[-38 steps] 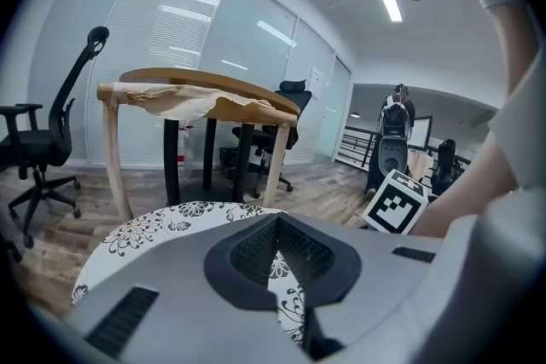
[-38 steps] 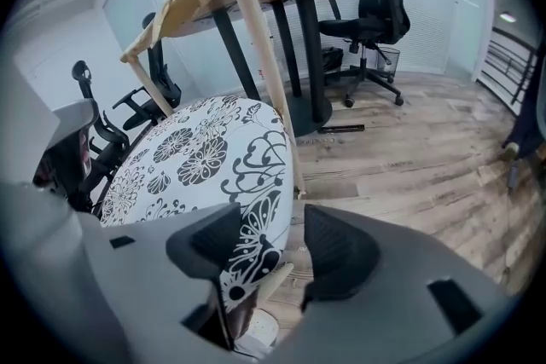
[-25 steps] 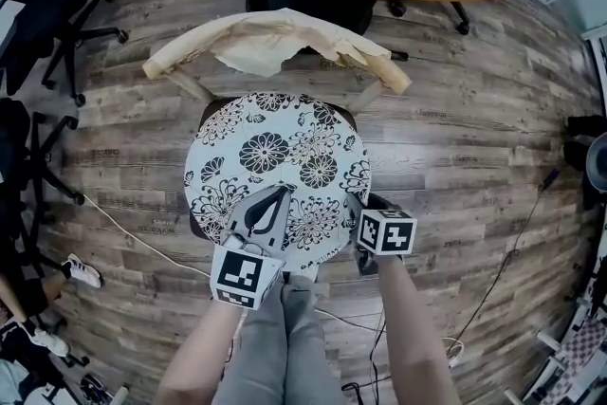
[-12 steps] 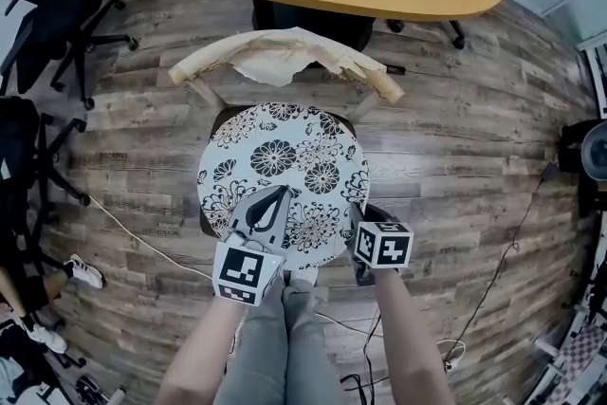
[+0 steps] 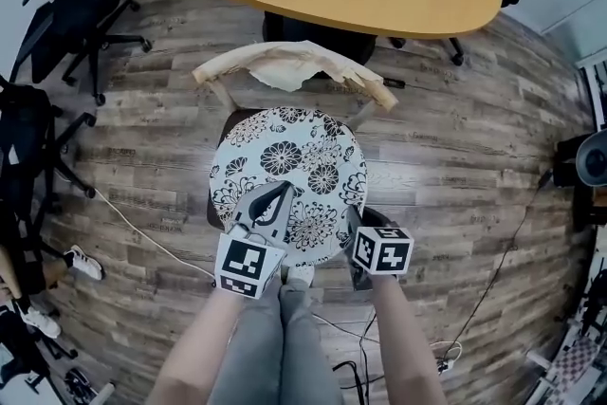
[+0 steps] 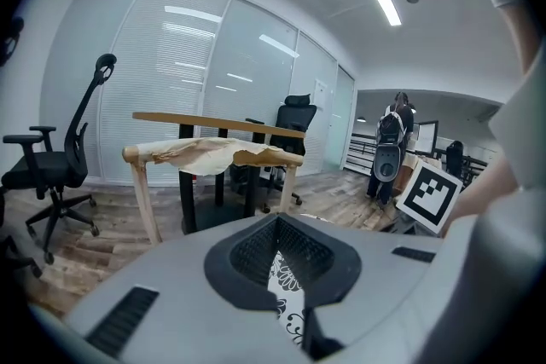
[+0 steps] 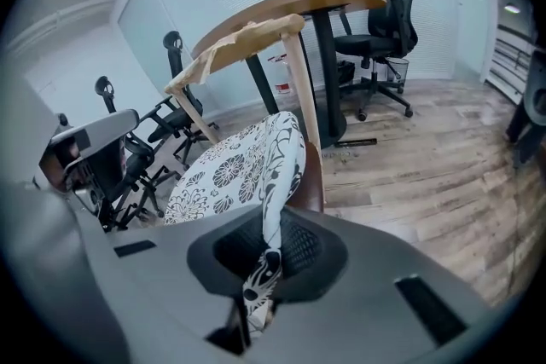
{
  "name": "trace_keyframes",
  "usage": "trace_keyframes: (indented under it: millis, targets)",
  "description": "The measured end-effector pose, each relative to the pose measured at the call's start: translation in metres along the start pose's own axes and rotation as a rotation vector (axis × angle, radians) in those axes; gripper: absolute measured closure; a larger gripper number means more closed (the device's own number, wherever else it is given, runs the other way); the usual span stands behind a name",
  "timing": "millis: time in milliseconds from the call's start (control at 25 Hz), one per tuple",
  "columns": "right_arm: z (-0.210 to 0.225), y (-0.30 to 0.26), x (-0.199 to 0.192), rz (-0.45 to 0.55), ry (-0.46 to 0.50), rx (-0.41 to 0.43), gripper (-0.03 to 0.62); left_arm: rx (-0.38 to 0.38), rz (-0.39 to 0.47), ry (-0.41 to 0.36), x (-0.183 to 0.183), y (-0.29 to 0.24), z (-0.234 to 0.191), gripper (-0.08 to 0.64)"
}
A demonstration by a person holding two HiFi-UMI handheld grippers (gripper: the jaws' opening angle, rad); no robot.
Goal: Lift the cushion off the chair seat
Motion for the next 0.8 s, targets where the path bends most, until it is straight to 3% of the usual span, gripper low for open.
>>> trace_keyframes:
  millis: [320,800]
  targets:
    - [-0.023,0.037,0.024,0.023,0.074,0.029,0.554,0.016,0.014,-0.004,0.036,0.018,0.009,0.568]
    - [-0.058,0.095,0.059,0.093,0.08,0.058,0.554,0.037,0.061,-0.005,0.089,0.047,0.022,0.568]
Point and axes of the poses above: the fingertips, and each gripper's own axes: y backward along the fingers, z to its right, x out of its top, the point moved 8 cm from there along y, backward along the fingers, and after that the axes turned 9 degrees about z, right-handed, at the moved point
